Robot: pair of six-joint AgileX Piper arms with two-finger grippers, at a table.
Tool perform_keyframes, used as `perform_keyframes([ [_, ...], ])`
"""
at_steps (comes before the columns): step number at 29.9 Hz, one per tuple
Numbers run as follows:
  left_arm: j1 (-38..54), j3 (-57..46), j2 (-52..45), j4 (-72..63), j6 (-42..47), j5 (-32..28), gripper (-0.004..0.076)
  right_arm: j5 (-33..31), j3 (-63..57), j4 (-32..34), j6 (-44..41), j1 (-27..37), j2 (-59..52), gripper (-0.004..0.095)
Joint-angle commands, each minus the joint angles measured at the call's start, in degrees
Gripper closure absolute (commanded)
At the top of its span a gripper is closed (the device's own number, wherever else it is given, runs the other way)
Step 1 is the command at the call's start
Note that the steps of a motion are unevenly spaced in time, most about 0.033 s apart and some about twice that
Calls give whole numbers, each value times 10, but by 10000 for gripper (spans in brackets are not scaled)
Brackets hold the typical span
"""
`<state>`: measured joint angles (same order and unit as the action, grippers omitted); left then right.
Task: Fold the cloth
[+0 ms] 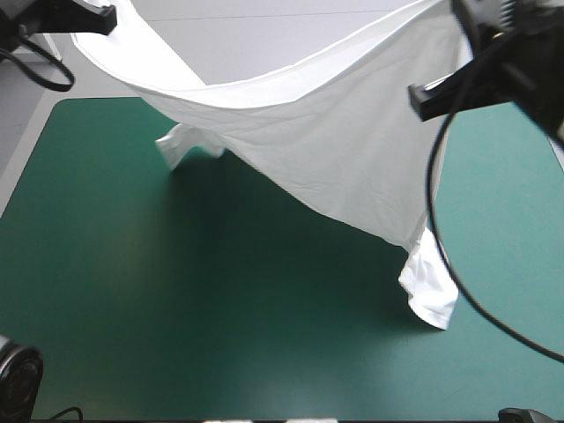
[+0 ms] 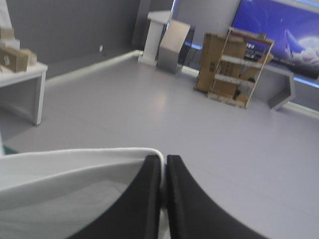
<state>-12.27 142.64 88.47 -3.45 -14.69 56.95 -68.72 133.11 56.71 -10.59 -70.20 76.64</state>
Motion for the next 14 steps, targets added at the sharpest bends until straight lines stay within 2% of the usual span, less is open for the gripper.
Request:
perform_keyframes([
  [1,0,14,-54,1,-15,-87,702,82,64,35,40,2,-11,925],
  [6,0,14,-88,5,-24,-115,702,170,110,30,68,2,-11,925],
  [10,0,14,-107,5,-26,-141,702,259,114,3,88,2,-11,925],
  [14,0,14,-129,9,-49,-172,702,318,113,-26,113,2,-10,925],
])
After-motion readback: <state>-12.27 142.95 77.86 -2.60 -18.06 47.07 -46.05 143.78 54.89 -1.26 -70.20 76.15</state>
